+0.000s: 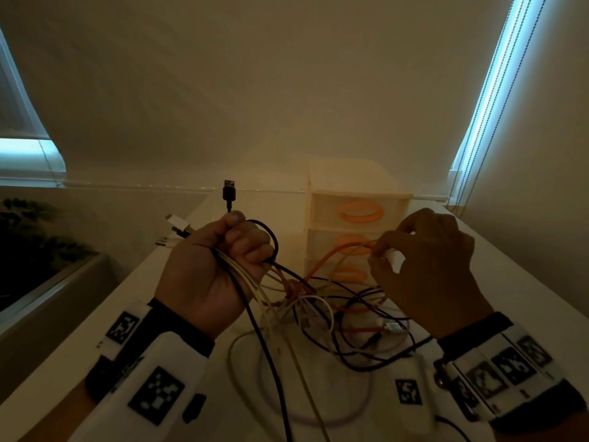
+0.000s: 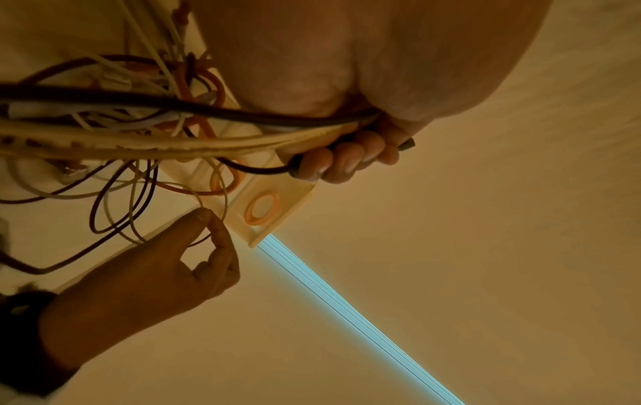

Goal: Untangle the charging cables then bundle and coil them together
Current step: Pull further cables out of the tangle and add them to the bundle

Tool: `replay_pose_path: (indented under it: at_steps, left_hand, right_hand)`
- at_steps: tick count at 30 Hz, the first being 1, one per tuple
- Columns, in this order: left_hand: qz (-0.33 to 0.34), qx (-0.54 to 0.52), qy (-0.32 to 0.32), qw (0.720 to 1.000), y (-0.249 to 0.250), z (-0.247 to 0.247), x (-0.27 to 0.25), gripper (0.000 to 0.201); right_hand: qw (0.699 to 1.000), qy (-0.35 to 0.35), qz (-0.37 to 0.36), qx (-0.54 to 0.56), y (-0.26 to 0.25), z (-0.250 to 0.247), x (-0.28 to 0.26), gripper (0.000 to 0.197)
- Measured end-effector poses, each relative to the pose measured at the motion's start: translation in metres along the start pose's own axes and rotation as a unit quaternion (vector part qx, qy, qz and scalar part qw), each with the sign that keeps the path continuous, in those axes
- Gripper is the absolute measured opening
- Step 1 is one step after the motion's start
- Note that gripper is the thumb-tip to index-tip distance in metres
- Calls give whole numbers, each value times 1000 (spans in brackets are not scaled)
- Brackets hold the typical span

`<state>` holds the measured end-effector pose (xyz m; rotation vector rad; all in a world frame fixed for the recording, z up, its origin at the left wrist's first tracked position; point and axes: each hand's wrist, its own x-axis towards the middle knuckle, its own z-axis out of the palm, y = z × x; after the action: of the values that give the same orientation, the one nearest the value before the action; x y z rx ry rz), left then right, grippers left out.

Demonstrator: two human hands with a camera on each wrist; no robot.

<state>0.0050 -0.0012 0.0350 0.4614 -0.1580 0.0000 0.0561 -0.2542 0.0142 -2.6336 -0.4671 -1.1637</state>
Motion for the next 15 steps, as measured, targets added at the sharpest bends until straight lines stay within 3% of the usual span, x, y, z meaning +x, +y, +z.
replay_pose_path:
  at_steps: [3, 5, 7, 10, 15]
  left_hand:
    - [1, -8, -7, 1000, -2, 3, -1, 9]
    - [-9, -14, -24, 1000, -5, 5, -3, 8]
    - [-29, -17, -48, 998, -8, 6, -5, 9]
    - [-46, -12, -79, 996, -9, 7, -8, 21]
    - [-5, -22, -82, 996, 11, 4, -5, 22]
  right_hand:
    - [997, -16, -63, 40, -18, -19, 4, 13]
    - [984, -90, -82, 132, -31, -23, 3, 13]
    - [948, -192, -57, 247, -46, -16, 0, 11]
    - [895, -313, -11, 317, -64, 7, -5, 11]
    - [821, -361, 120, 425, -61, 20, 6, 30]
